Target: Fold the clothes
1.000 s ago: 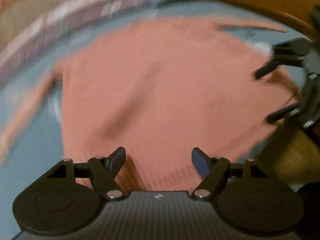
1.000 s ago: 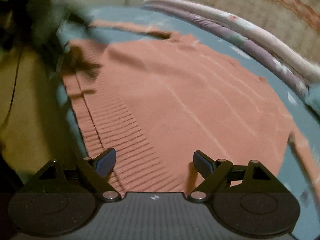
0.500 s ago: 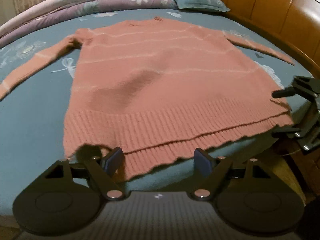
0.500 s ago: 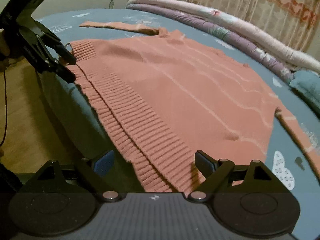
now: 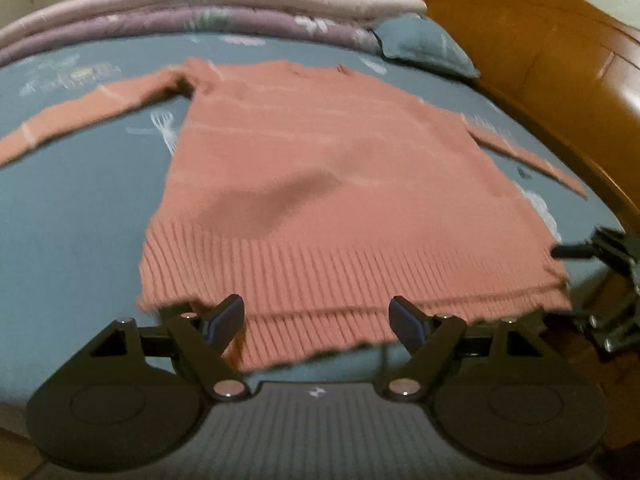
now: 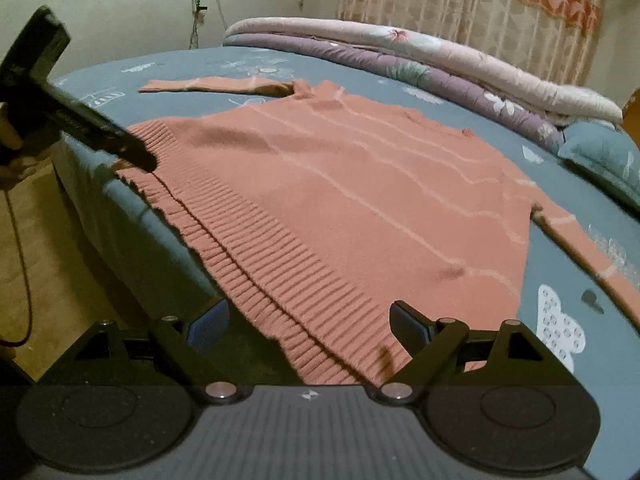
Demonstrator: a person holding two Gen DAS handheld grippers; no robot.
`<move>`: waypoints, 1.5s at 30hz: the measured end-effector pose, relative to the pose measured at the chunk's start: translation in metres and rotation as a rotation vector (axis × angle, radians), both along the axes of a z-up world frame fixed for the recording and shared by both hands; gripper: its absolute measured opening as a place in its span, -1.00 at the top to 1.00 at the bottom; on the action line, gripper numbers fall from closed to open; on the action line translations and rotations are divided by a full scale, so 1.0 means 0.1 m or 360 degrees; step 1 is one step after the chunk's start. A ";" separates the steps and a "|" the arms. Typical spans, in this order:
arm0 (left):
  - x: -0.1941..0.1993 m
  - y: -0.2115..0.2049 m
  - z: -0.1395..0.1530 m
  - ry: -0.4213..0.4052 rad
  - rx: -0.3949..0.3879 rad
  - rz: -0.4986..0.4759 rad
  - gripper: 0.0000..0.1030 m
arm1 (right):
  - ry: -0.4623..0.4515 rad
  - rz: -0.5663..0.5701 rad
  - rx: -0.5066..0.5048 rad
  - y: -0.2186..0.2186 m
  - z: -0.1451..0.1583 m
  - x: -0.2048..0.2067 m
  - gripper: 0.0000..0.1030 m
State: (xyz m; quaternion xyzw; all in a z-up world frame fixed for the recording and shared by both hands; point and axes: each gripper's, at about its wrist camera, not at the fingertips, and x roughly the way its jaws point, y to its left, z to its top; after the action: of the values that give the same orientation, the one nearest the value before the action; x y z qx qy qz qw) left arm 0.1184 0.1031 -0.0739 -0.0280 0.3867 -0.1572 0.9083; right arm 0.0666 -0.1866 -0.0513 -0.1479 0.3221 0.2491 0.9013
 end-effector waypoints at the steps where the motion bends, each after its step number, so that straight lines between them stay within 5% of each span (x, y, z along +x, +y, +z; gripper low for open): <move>1: 0.00 -0.01 -0.03 0.0005 0.0017 -0.0009 -0.56 | 0.0006 -0.0014 0.0010 0.01 -0.01 0.01 -0.77; 10: -0.01 0.05 -0.04 0.0053 0.0166 0.0127 -0.61 | 0.0009 -0.0108 0.0061 0.01 -0.05 -0.04 -0.77; 15: -0.03 0.11 0.00 -0.0041 0.0106 0.0184 -0.60 | 0.0018 -0.0119 0.0109 -0.02 -0.06 -0.02 -0.77; 21: -0.05 0.05 0.13 -0.0172 0.0063 0.0095 -0.65 | -0.0006 -0.0074 0.0128 0.05 -0.04 -0.01 -0.77; 27: 0.05 -0.02 -0.08 -0.0027 -0.0173 -0.0031 -0.65 | 0.0000 -0.0049 0.0076 0.08 -0.09 -0.03 -0.77; 34: -0.14 -0.19 -0.02 0.0040 -0.0118 -0.0240 -0.76 | 0.0030 -0.0047 -0.0028 -0.09 -0.10 -0.08 -0.77; 40: -0.27 -0.46 0.39 -0.0250 0.0033 -0.0421 -0.77 | -0.0073 0.0043 -0.0058 0.05 0.02 0.14 -0.77; 42: -0.14 -0.53 0.48 -0.0343 0.0086 -0.0398 -0.77 | -0.0100 0.0099 -0.0076 0.22 0.07 0.36 -0.77; 45: 0.22 -0.54 0.41 -0.0306 0.0108 -0.0281 -0.76 | -0.0106 0.0170 -0.0080 0.47 0.14 0.73 -0.77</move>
State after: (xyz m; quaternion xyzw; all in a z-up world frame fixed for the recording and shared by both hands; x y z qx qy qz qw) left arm 0.1404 0.0494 -0.0326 0.0521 0.3040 -0.2252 0.9242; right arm 0.1393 -0.1396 -0.0376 -0.1957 0.2897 0.2838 0.8929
